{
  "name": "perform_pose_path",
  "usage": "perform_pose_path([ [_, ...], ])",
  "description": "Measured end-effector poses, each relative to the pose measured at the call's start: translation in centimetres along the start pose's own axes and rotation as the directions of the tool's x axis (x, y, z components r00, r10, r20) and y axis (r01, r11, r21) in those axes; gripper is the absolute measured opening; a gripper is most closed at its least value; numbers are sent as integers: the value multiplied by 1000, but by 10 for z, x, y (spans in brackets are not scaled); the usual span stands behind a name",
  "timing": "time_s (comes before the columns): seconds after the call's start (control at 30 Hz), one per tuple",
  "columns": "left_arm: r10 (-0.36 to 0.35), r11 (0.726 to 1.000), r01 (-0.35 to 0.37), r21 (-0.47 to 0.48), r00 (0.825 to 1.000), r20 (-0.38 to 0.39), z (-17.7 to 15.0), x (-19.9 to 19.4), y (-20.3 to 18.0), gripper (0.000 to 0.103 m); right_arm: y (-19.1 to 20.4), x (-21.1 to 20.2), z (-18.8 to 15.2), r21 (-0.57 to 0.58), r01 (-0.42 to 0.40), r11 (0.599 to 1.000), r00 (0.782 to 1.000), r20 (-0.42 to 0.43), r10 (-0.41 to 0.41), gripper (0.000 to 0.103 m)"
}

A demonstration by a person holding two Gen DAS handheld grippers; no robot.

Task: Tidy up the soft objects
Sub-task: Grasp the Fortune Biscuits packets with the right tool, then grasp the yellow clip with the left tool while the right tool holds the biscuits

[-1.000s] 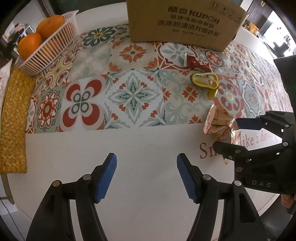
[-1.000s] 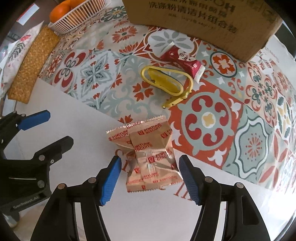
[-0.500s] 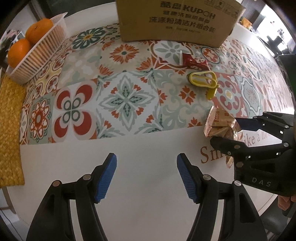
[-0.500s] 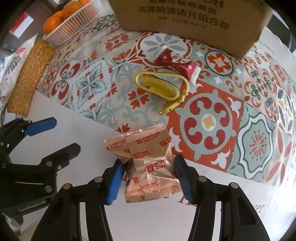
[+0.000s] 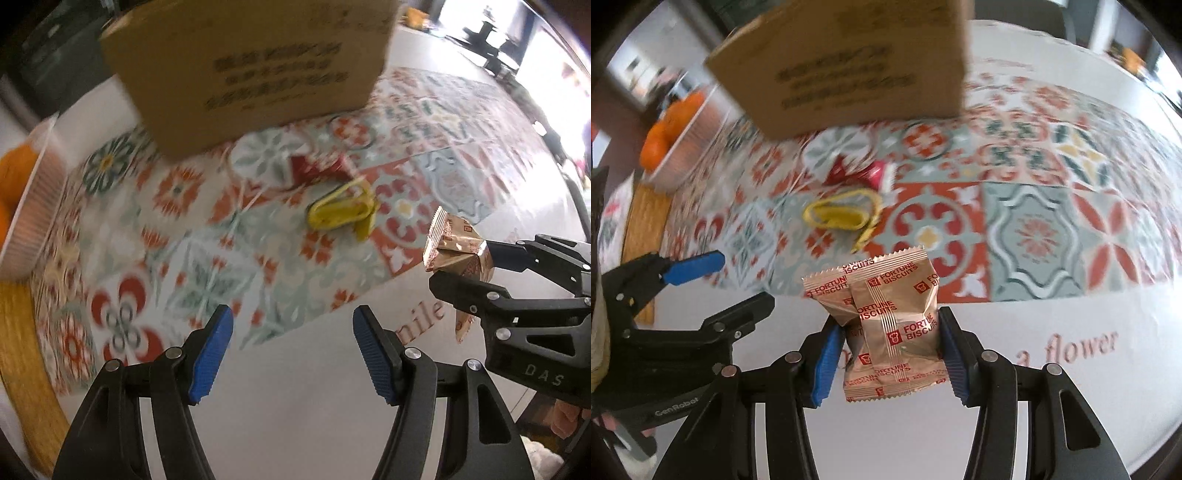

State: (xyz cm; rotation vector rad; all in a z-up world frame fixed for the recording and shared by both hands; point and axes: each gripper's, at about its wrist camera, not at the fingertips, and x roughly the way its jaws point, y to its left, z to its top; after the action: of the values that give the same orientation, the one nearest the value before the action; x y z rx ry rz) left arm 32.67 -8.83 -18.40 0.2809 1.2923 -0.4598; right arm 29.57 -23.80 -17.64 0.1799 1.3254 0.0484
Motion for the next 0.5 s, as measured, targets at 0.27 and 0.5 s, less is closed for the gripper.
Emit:
perform_pose_path([
  [0.27,-54,987,51,153,998,16,30,7,-19,67,-26,-11,-1,162,67,985,997,31,-73,51],
  [0.5,-101,979,97,182,995,17,44,23,-32,67,-35,-6,-3,222,113,968,992,33,-124,51],
])
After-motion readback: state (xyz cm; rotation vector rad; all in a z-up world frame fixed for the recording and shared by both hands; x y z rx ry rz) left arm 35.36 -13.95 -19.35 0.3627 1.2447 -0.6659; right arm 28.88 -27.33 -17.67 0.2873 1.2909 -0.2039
